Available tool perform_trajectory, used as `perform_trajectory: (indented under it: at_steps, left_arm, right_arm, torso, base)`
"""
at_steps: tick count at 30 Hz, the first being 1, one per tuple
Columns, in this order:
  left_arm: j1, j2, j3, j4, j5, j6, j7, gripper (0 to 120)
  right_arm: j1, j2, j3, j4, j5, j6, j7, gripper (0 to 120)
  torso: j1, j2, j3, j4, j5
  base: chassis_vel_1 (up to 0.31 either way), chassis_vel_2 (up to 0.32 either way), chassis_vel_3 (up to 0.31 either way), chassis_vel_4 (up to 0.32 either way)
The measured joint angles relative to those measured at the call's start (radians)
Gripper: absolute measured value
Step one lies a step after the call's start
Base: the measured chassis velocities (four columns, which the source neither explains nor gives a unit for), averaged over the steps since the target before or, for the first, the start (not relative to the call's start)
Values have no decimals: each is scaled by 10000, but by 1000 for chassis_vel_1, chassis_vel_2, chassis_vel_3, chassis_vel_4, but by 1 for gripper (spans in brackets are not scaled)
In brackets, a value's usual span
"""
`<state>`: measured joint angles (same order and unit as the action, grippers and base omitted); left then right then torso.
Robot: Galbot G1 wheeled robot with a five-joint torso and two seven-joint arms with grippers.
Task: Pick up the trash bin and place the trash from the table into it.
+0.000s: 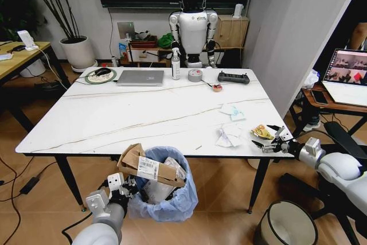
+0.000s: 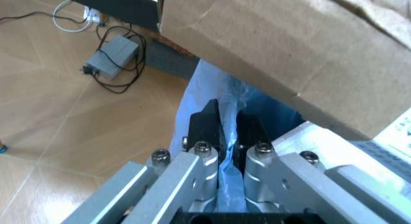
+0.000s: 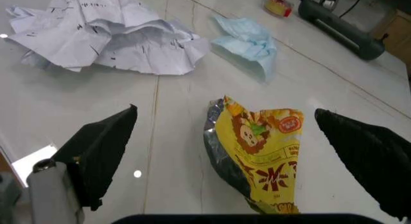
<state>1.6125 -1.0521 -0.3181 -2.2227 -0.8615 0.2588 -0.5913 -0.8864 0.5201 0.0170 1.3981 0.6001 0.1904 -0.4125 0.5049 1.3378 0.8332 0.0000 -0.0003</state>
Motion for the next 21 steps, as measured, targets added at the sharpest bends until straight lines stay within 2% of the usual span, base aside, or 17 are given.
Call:
perform_trajectory:
  at_steps: [6,11,13,17,21]
  left_arm:
    - [18,-21,-6,-33,20,-9,-11,0]
    - [57,-20,-8,-55,20,-11,-15,0]
    - [58,-19,-11,-58,19,-12,-16,0]
    - [41,-24,-18,-59,8,-12,-18,0]
    - [32,-26,-17,-58,-3,-13,-21,0]
  right_arm:
    - [127,102,5,-185,-62,97,-1,90]
    - [241,198,-24,-463,-67,175,-133,69]
    - [246,207,-29,-522,-73,191,-176,67]
    - [203,292,-35,-794,-119,280,-356,48]
    - [118,332,-34,-962,-187,345,-519,36]
  torso:
    - [0,0,0,1,1]
    - [1,0,0,2,2]
    - [1,0,0,1,2]
    - [1,0,0,1,3]
    - [1,0,0,0,3]
  base:
    - [0,0,0,0]
    - [0,0,0,0]
    - [0,0,0,0]
    - [0,0,0,0]
    - [0,0,0,0]
